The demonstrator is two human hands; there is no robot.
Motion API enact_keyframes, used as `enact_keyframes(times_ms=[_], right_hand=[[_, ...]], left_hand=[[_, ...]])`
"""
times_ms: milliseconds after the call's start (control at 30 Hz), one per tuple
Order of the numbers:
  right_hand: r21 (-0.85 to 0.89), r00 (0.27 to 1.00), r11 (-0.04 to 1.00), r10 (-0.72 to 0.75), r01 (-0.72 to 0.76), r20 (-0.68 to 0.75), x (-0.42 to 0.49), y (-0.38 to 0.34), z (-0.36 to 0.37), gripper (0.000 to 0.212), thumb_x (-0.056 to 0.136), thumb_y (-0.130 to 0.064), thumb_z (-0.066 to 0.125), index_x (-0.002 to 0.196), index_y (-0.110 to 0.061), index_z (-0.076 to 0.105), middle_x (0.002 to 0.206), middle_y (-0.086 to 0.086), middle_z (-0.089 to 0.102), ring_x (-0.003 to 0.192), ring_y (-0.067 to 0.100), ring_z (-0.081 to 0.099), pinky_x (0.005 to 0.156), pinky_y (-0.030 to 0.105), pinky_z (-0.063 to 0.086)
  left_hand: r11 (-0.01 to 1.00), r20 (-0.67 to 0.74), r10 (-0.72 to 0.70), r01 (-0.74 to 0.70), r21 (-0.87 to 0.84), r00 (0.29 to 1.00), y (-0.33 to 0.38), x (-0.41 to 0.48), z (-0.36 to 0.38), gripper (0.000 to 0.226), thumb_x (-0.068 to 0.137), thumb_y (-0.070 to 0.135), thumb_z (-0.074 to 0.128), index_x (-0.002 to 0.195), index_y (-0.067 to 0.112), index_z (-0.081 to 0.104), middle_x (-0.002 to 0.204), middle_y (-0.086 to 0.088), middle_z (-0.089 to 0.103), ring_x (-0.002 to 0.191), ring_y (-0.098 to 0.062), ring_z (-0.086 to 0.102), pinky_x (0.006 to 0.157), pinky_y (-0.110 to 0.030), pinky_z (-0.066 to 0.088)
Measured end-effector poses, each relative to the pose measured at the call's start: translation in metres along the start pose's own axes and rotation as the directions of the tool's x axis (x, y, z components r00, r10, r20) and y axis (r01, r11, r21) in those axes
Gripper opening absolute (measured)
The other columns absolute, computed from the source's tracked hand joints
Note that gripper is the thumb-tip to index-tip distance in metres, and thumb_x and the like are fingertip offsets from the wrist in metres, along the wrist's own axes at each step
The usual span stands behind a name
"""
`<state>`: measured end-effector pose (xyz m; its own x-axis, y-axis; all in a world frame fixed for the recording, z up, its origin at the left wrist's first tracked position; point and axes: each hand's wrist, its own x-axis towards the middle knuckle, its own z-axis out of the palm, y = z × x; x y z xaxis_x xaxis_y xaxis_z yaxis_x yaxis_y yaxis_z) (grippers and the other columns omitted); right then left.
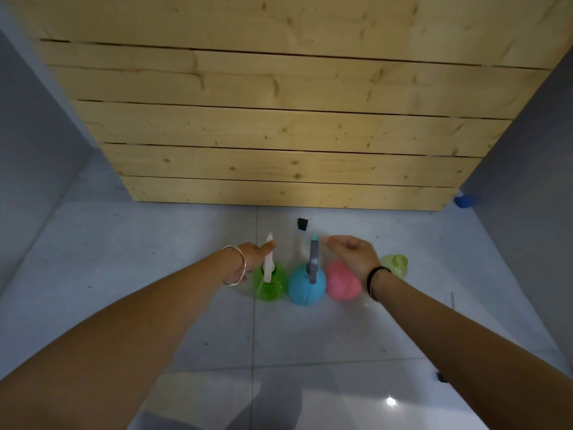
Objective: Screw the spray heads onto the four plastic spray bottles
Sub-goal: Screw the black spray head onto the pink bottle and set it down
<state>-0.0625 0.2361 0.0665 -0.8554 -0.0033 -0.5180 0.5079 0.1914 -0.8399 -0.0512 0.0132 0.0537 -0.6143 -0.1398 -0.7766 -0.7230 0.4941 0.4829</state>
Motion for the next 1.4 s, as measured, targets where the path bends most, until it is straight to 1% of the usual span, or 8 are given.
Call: enact_keyframes(times_ms=[67, 267, 467, 633, 867, 1033, 1167, 1400], right_hand=[[-0.112, 0.996, 0.99, -0.086, 0.082, -0.035, 0.001, -0.001, -0.016, 0.043, 0.081, -0.03, 0.071, 0.119, -0.011, 0.064, 0.116, 0.003, 0.064, 0.099, 0.015, 0.058, 0.079, 0.018, 0.046], [-0.297, 0.998, 0.954, -0.061, 0.049, -0.034, 0.011, 0.027, -0.041, 0.04, 0.082, -0.007, 0.069, 0.121, -0.003, 0.063, 0.129, 0.013, 0.061, 0.121, 0.026, 0.056, 0.094, 0.024, 0.043], [-0.451, 0.989, 0.888, -0.128, 0.084, -0.069, 0.012, 0.036, -0.037, 0.025, 0.08, -0.004, 0.068, 0.104, -0.008, 0.072, 0.112, 0.008, 0.071, 0.108, 0.024, 0.063, 0.099, 0.031, 0.047], [-0.718, 0.959, 0.672, -0.283, 0.181, -0.023, -0.002, 0.029, -0.042, 0.017, 0.083, -0.015, 0.065, 0.097, -0.02, 0.075, 0.103, -0.001, 0.074, 0.097, 0.016, 0.066, 0.09, 0.023, 0.045], [-0.554, 0.939, 0.79, -0.342, 0.263, -0.042, -0.044, -0.027, -0.088, 0.01, 0.073, -0.014, 0.077, 0.083, -0.014, 0.075, 0.087, 0.003, 0.074, 0.087, 0.016, 0.066, 0.077, 0.02, 0.049], [-0.37, 0.923, 0.873, -0.374, 0.317, -0.092, -0.096, -0.062, -0.144, 0.019, 0.069, -0.019, 0.082, 0.086, -0.012, 0.074, 0.085, 0.007, 0.074, 0.083, 0.014, 0.065, 0.083, 0.026, 0.051], [-0.26, 0.92, 0.908, -0.37, 0.328, -0.132, -0.136, -0.067, -0.187, 0.016, 0.069, -0.019, 0.081, 0.083, -0.015, 0.074, 0.076, 0.001, 0.073, 0.069, 0.004, 0.064, 0.062, 0.01, 0.051], [-0.04, 0.949, 0.962, -0.274, 0.271, -0.154, -0.166, -0.034, -0.24, 0.015, 0.075, -0.011, 0.076, 0.089, -0.011, 0.072, 0.083, -0.002, 0.073, 0.072, 0.002, 0.067, 0.066, 0.011, 0.055]], left_hand=[[1.0, 0.004, 0.008, -0.008, 0.017, 1.0, 0.0, -0.002, 0.0, 0.072, 0.088, 0.063, 0.033, 0.138, 0.012, 0.04, 0.142, -0.01, 0.043, 0.12, -0.027, 0.049, 0.089, -0.035, 0.045], [0.994, 0.004, 0.027, -0.027, 0.104, 1.0, 0.0, -0.005, 0.001, 0.083, 0.081, 0.068, 0.042, 0.144, 0.014, 0.032, 0.147, -0.008, 0.038, 0.124, -0.027, 0.046, 0.103, -0.041, 0.043], [0.998, -0.036, 0.022, -0.02, 0.063, 0.999, 0.003, -0.009, 0.001, 0.089, 0.08, 0.065, 0.047, 0.147, 0.012, 0.022, 0.151, -0.01, 0.032, 0.13, -0.03, 0.041, 0.107, -0.045, 0.039], [0.996, -0.211, 0.056, -0.069, -0.057, 0.976, 0.02, -0.027, -0.004, 0.094, 0.081, 0.063, 0.049, 0.149, 0.011, 0.013, 0.155, -0.015, 0.022, 0.139, -0.036, 0.029, 0.112, -0.047, 0.03], [0.853, -0.43, 0.516, -0.491, 0.179, 0.74, 0.066, -0.069, 0.017, 0.082, 0.078, 0.056, 0.061, 0.141, 0.012, 0.034, 0.149, -0.01, 0.033, 0.138, -0.028, 0.028, 0.114, -0.04, 0.025], [0.766, -0.133, 0.643, -0.637, 0.09, 0.754, 0.103, -0.101, 0.068, 0.072, 0.075, 0.051, 0.067, 0.136, 0.024, 0.041, 0.144, 0.0, 0.041, 0.132, -0.02, 0.039, 0.1, -0.027, 0.033], [0.71, 0.169, 0.672, -0.692, 0.132, 0.721, 0.123, -0.123, 0.112, 0.088, 0.066, 0.042, 0.079, 0.14, 0.027, 0.033, 0.145, 0.002, 0.038, 0.124, -0.015, 0.041, 0.096, -0.024, 0.035], [0.628, 0.389, 0.656, -0.754, 0.193, 0.646, 0.135, -0.141, 0.176, 0.098, 0.055, 0.037, 0.087, 0.135, 0.031, 0.031, 0.129, 0.004, 0.046, 0.111, -0.018, 0.05, 0.087, -0.032, 0.051]])
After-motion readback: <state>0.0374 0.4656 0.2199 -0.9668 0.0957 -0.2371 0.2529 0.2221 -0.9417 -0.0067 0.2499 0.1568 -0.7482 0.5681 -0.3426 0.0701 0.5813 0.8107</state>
